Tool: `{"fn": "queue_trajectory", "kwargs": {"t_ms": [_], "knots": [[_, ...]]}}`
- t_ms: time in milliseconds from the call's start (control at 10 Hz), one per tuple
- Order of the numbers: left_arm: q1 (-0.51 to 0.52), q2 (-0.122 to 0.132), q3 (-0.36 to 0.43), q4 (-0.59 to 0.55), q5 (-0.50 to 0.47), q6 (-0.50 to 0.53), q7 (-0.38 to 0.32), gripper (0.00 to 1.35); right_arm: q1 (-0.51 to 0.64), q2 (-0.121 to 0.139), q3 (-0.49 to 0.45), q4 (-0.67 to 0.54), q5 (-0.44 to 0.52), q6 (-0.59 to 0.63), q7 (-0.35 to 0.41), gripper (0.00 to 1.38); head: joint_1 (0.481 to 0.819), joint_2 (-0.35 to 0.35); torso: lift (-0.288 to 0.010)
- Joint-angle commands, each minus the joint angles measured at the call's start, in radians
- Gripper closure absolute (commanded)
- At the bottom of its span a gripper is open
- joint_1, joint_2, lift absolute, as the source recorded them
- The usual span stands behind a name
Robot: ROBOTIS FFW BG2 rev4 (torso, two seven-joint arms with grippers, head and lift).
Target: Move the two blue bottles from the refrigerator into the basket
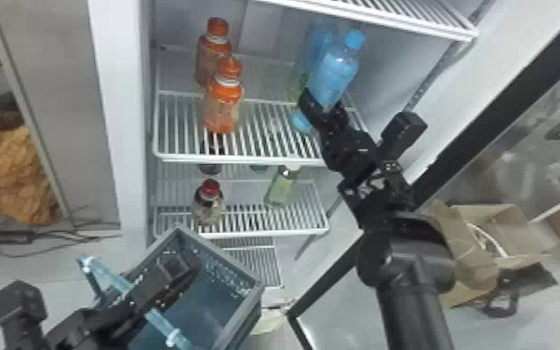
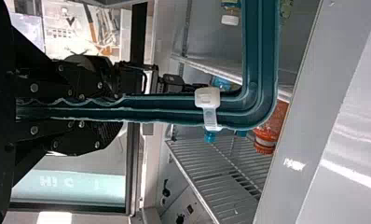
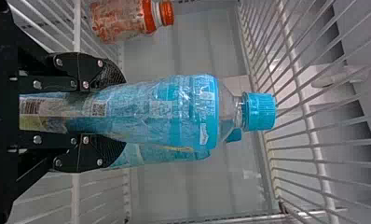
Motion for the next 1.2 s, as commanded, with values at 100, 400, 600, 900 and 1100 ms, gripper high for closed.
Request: {"fn": "queue_trajectory", "kwargs": {"t_ms": [100, 400, 600, 900, 1100], "knots": [[0.000, 0.000, -0.002, 0.000, 0.000, 0.000, 0.000, 1.20, 0.066, 0.003, -0.008, -0.085, -0.050, 0.001, 0.000, 1.27, 0.695, -0.350, 0.000], [0.003, 0.000, -0.002, 0.000, 0.002, -0.002, 0.000, 1.20, 0.211, 0.017, -0.026, -0.313, -0.086, 0.124, 0.001, 1.27, 0.695, -0.350, 0.000], [0.003, 0.000, -0.004, 0.000, 0.004, -0.005, 0.000, 1.20, 0.294, 0.017, -0.026, -0.451, -0.116, 0.256, 0.010, 1.27, 0.695, -0.350, 0.000], [0.000, 0.000, -0.004, 0.000, 0.008, -0.010, 0.000, 1.20, 0.373, 0.026, -0.012, -0.537, -0.150, 0.364, 0.059, 1.27, 0.695, -0.325, 0.000], [0.000, 0.000, -0.004, 0.000, 0.012, -0.012, 0.000, 1.20, 0.429, 0.026, 0.004, -0.583, -0.174, 0.413, 0.078, 1.27, 0.695, -0.299, 0.000]]}}
